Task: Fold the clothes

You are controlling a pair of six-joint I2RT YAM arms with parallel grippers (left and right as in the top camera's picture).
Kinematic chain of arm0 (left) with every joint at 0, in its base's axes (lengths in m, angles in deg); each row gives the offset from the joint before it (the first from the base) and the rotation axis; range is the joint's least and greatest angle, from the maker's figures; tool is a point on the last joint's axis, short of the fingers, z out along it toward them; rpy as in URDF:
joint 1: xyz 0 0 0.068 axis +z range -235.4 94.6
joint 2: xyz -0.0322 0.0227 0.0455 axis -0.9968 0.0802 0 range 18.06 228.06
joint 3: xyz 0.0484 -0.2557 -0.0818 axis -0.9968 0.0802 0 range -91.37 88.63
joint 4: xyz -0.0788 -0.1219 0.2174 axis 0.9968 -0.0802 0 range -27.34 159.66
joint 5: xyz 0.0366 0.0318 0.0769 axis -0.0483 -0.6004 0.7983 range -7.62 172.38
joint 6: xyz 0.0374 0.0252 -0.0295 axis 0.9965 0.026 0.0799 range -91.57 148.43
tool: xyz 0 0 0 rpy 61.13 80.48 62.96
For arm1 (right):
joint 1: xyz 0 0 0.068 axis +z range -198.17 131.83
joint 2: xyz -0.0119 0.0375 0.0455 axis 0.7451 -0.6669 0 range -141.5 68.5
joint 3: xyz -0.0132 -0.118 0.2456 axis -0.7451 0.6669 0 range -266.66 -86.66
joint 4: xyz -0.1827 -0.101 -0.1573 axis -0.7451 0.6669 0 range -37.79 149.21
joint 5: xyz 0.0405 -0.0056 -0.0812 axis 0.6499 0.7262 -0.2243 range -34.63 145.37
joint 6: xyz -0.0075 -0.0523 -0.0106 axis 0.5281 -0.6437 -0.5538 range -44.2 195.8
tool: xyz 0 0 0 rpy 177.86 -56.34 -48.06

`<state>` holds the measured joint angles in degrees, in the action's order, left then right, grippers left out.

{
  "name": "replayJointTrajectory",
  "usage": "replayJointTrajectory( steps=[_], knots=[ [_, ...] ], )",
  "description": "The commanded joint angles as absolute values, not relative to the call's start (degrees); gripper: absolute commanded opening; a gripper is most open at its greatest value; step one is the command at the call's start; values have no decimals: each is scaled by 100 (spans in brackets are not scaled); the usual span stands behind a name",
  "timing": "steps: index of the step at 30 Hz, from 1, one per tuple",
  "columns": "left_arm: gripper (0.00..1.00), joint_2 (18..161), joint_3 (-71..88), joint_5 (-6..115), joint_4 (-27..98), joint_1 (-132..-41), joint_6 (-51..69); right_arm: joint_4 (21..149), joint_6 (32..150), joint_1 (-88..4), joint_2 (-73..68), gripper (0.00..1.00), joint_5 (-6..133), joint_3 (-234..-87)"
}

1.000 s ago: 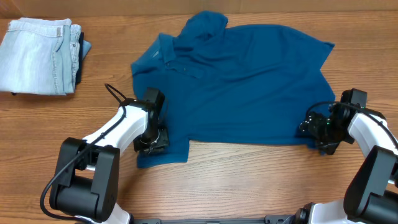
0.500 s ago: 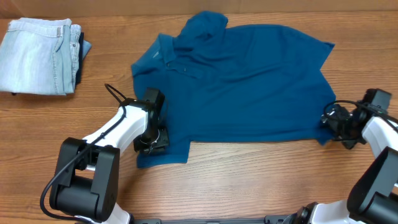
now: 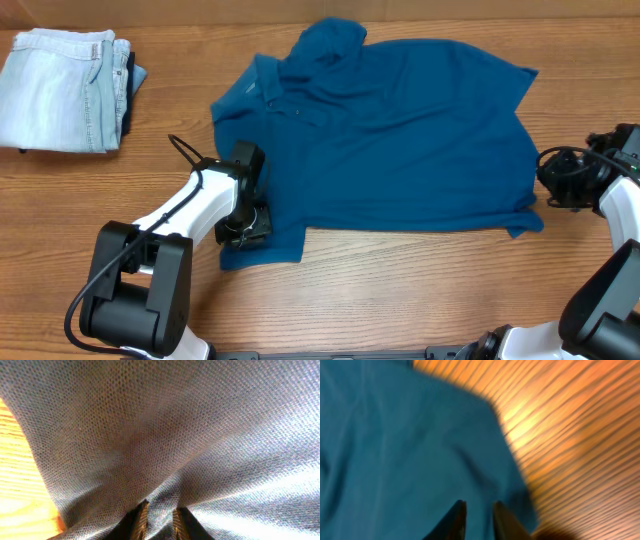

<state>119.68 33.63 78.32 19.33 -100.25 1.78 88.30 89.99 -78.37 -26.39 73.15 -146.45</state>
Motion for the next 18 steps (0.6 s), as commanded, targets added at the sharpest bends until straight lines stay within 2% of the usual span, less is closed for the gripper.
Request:
replayJointTrajectory(
  steps=[1,3,5,6,8,10,18],
  knots=[
    [23,12475,3899,8086,1942,-9940,141,9154,9087,-7633,-2717,22,7909,-14737],
    [23,12475,3899,8086,1944,-9940,141,9320,9080,-7561,-2717,30,7890,-14737],
    [23,12475,3899,8086,1951,-9940,143,9405,9082,-7550,-2717,56,7695,-14737],
    [23,12475,3899,8086,1951,-9940,143,9456,9091,-7550,-2717,59,7549,-14737],
    [23,12475,3899,8086,1951,-9940,152,9709,9393,-7605,-2717,65,7361,-14737],
    [23,12475,3899,8086,1942,-9940,160,10131,9631,-7677,-2717,65,7418,-14737],
    [23,12475,3899,8088,1959,-9940,163,11438,9555,-7697,-2717,75,7492,-14737]
  ],
)
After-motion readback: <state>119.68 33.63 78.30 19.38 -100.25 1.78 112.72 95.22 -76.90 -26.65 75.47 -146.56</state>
